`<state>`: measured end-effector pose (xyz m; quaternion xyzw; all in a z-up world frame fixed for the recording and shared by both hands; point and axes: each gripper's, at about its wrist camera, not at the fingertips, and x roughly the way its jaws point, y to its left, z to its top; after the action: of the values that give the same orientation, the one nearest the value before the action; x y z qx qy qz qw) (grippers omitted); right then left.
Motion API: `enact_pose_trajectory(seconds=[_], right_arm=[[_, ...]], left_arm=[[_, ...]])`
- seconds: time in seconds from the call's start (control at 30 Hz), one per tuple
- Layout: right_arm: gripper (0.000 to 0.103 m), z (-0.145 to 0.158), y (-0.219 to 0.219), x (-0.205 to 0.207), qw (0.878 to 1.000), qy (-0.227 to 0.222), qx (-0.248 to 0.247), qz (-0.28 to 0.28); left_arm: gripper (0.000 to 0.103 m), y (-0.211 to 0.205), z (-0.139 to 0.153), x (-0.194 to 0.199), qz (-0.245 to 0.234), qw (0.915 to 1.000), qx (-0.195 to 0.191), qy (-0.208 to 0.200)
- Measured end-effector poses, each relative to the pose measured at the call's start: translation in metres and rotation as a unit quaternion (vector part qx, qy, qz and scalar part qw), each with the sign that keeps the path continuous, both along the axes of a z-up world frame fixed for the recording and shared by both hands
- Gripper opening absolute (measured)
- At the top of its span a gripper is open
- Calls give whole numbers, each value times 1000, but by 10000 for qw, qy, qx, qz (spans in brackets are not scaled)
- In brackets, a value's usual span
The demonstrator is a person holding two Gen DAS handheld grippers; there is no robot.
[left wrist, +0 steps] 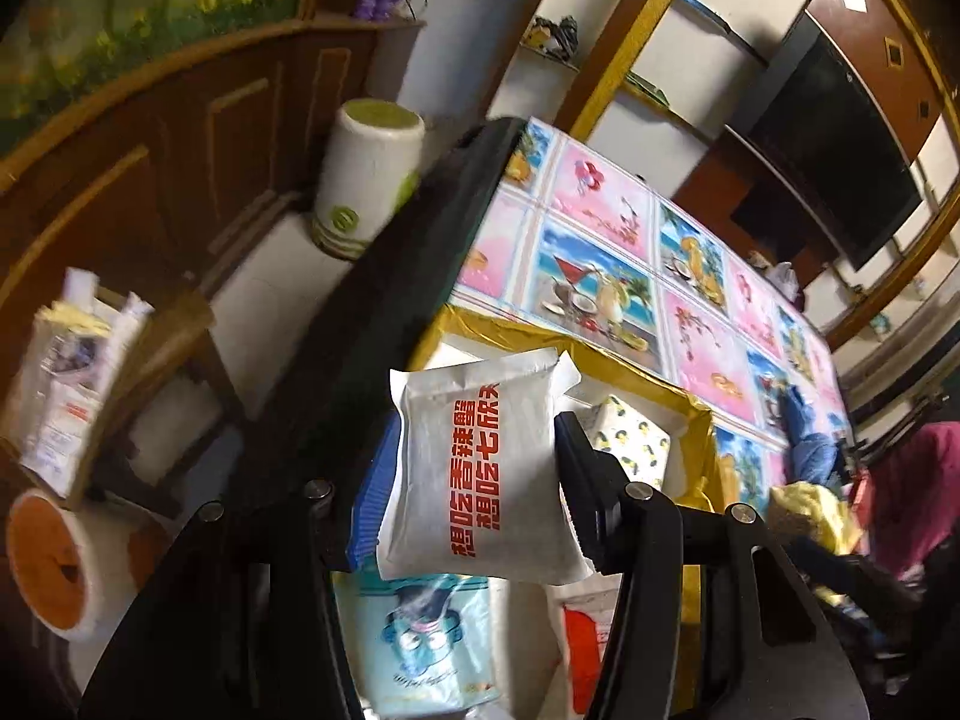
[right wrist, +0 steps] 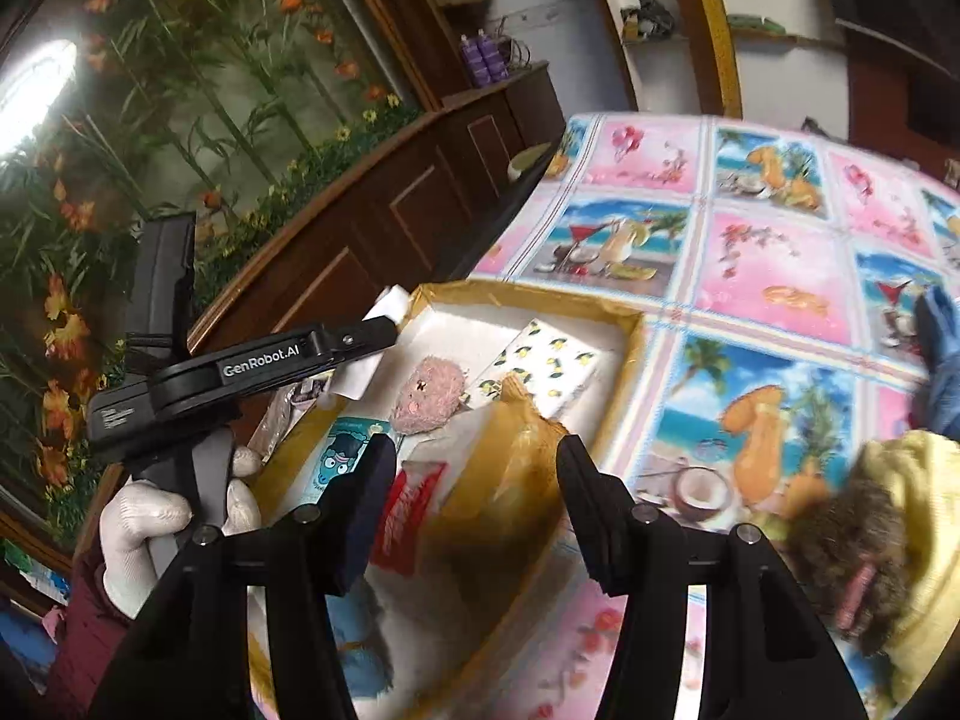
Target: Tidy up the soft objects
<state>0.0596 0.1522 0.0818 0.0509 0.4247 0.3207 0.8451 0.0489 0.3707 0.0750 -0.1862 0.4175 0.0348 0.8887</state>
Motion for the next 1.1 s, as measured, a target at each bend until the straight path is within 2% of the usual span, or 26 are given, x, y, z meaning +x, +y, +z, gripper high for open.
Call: enact_pose_trajectory(seconds=[0.03, 0.1, 0.13, 0.2, 0.3, 0.47, 0.57, 0.7, 0.83, 0.9, 1.0, 1.1], right_arm=[[55, 7, -11, -10, 9999, -157, 2, -37], [56, 19, -31, -27, 9986, -493, -23, -191], [56, 23, -42, -35, 9974, -663, -42, -297], [65, 30, -68, -51, 9923, -1055, -40, -641], [73, 32, -109, -66, 9806, -1505, 152, -1246], [73, 26, -166, -61, 9784, -1254, 35, -1642], [73, 18, -208, -61, 9740, -1073, -72, -1993], [73, -3, -268, -57, 9673, -625, 259, -2443], [73, -25, -302, -55, 9571, -590, 349, -2815], [73, -34, -313, -56, 9538, -547, 437, -2921], [73, -40, -326, -52, 9521, -345, 745, -2944], [73, -42, -328, -52, 9546, -323, 689, -2880]], left_arm=[[52, -6, 7, -7, 57, 9997, 212, -102], [52, -15, 18, -20, 86, 9988, 380, -283], [52, -22, 24, -27, 66, 9985, 384, -383], [52, -34, 34, -39, -18, 9979, 326, -565], [52, -63, 52, -58, -272, 9960, 227, -816], [54, -115, 69, -75, -762, 9926, 208, -920], [54, -145, 67, -78, -1082, 9915, 34, -720], [54, -191, 55, -71, -1446, 9886, 14, -423], [53, -241, 34, -50, -1687, 9856, 40, -67], [53, -260, 27, -42, -1741, 9847, 117, 9], [53, -287, 17, -27, -1691, 9846, 436, -7], [53, -298, 7, -12, -1553, 9854, 693, 7]])
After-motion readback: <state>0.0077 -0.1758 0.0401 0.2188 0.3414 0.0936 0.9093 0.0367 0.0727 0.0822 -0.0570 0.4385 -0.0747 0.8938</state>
